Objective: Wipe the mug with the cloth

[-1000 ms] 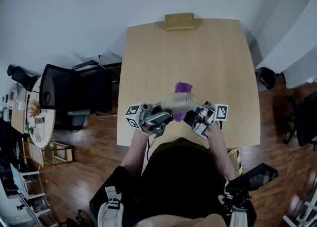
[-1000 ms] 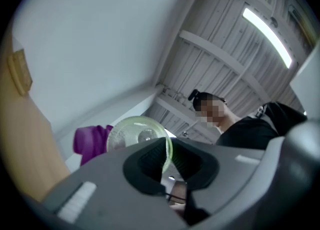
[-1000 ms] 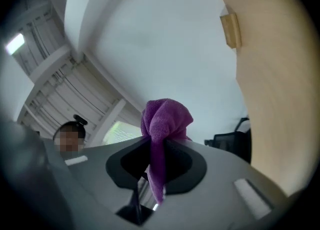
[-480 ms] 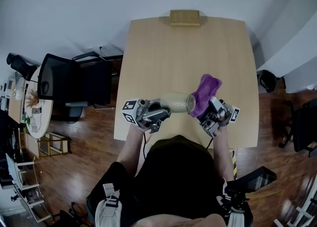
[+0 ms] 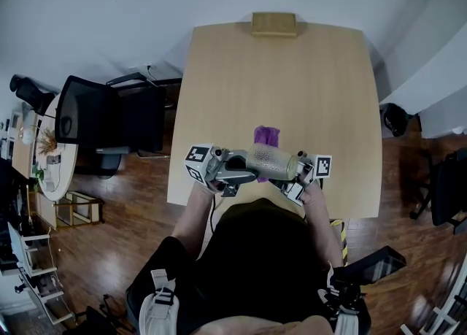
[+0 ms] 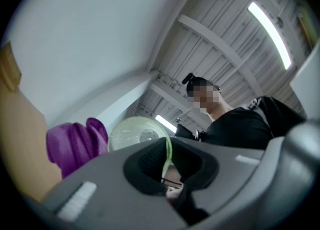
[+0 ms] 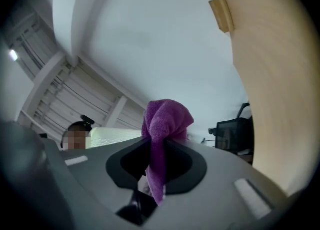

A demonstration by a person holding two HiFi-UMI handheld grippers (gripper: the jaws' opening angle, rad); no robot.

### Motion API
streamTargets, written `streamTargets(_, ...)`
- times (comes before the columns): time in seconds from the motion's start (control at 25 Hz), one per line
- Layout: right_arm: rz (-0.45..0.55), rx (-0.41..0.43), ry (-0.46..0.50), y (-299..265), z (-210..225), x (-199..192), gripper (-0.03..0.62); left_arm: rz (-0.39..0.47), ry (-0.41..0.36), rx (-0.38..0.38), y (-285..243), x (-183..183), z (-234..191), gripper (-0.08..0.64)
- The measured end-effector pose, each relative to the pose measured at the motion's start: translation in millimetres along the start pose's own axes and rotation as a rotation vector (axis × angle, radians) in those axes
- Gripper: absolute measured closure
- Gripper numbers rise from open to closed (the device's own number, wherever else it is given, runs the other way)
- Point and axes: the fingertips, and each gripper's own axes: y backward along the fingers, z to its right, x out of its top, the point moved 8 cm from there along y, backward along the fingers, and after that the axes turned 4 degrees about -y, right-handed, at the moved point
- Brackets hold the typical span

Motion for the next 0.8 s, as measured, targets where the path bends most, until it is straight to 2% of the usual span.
streamTargets(0.04,-0.003,-0.028,0.015,3.4,1.1,1.2,0.534,-0.019,0.001,0.005,0.1,-2.2,0.1,0.518)
streamTargets(0.12,0.045,0.008,0.052,15.3,-10.8,12.2,0.534,-0.049,-0.007,0.023,2.9,-3.4,1.9,0.518)
streamTargets(0.2,0.114,0.131,0.112,28.7,-39.3,29.1,0.534,-0.073,-0.023,0.049,9.5,-0.8,5.2,0.518)
streamTargets(0.28,0.122,0.24,0.215,37.5,-71.7,41.1,0.534,-0.095,-0.032,0.07,16.9,1.9,7.8,0.518)
streamTargets(0.36,0.034,0.249,0.356,39.2,-90.1,43.6,0.534,-0.115,-0.028,0.076,21.3,2.7,9.2,0.52)
streamTargets(0.44,-0.101,0.217,0.427,25.2,-95.1,33.5,0.534,-0.132,-0.014,0.064,20.8,1.3,8.8,0.52)
streamTargets(0.56,-0.208,0.198,0.426,8.4,-86.4,20.9,0.534,-0.157,0.019,0.016,13.9,-4.0,9.9,0.518)
streamTargets(0.8,-0.214,0.088,0.301,8.0,-37.0,15.2,0.534,-0.264,0.067,-0.041,-3.0,-28.1,13.7,0.515)
